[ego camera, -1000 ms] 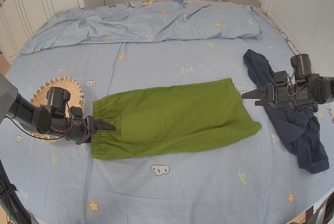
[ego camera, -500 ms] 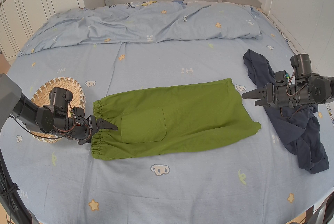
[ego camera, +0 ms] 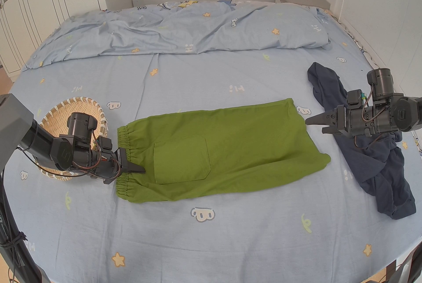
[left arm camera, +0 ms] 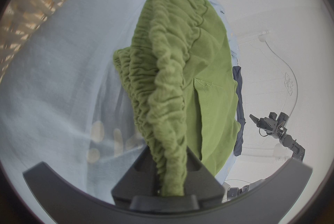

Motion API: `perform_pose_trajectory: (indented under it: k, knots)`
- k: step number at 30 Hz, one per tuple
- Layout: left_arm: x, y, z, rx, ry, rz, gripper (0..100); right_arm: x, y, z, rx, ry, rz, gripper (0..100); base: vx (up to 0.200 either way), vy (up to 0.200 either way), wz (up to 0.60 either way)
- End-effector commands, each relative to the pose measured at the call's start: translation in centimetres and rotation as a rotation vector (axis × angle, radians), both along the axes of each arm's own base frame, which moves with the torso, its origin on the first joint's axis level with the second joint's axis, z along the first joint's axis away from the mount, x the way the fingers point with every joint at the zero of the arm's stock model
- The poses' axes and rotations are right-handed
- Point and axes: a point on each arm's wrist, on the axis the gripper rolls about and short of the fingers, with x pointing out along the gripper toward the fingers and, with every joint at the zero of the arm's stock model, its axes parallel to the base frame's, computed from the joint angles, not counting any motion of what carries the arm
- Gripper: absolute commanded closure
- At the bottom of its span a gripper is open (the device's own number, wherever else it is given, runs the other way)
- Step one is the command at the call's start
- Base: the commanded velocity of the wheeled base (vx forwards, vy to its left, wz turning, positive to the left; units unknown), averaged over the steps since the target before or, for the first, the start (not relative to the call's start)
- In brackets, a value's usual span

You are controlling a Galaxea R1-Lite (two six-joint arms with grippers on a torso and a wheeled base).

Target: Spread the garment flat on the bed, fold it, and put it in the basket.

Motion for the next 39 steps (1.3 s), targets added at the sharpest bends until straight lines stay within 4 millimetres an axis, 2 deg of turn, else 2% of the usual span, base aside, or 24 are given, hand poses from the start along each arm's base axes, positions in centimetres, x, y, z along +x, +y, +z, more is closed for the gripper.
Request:
perform_pose_trajectory:
  k: [1, 4, 9, 11, 12, 13, 16, 21, 23, 29, 30, 39]
  knots:
    - [-0.3, 0.3, 0.2, 0.001, -0.002, 0.008, 100, 0.2, -0.2, 0.1, 0.001, -0.005, -0.006, 0, 0.000, 0.000, 0.00]
    - [-0.5, 0.4, 0.8, 0.000, -0.018, 0.010, 100, 0.5, -0.6, 0.2, -0.001, -0.013, -0.021, 0, 0.000, 0.000, 0.00]
    - [-0.7, 0.6, 1.7, -0.001, -0.038, 0.018, 100, 3.3, -2.0, -2.6, -0.045, 0.001, -0.063, 0, 0.000, 0.000, 0.00]
    - [-0.9, 0.7, 1.7, 0.000, -0.039, 0.019, 100, 4.6, -1.7, -2.9, -0.048, -0.003, -0.057, 0, 0.000, 0.000, 0.00]
    - [-0.9, 0.7, 1.7, 0.000, -0.039, 0.019, 100, 4.6, -1.7, -2.9, -0.048, -0.003, -0.057, 0, 0.000, 0.000, 0.00]
    - [-0.8, 0.6, 1.7, 0.000, -0.041, 0.018, 100, 5.6, -1.3, -3.9, -0.054, 0.028, -0.042, 0, 0.000, 0.000, 0.00]
    - [-0.9, 0.6, 1.6, 0.000, -0.038, 0.016, 100, 6.7, -1.0, -4.5, -0.071, 0.037, -0.020, 0, 0.000, 0.000, 0.00]
    - [-0.9, 0.6, 1.6, 0.000, -0.039, 0.017, 100, 7.3, -1.1, -5.2, -0.113, 0.045, 0.018, 0, 0.000, 0.000, 0.00]
    - [-0.9, 0.6, 1.6, 0.000, -0.037, 0.015, 100, 7.6, -1.0, -6.5, -0.132, 0.084, 0.041, 0, 0.000, 0.000, 0.00]
    - [-0.9, 0.4, 1.5, 0.000, -0.034, 0.010, 100, 7.9, -0.8, -7.5, -0.136, 0.108, 0.059, 0, 0.000, 0.000, 0.00]
    - [-0.9, 0.4, 1.4, 0.001, -0.033, 0.008, 100, 8.1, -0.3, -8.3, -0.138, 0.126, 0.073, 0, 0.000, 0.000, 0.00]
    - [-0.9, 0.3, 1.4, 0.001, -0.032, 0.006, 100, 8.0, -0.1, -8.0, -0.054, 0.145, 0.142, 0, 0.000, 0.000, 0.00]
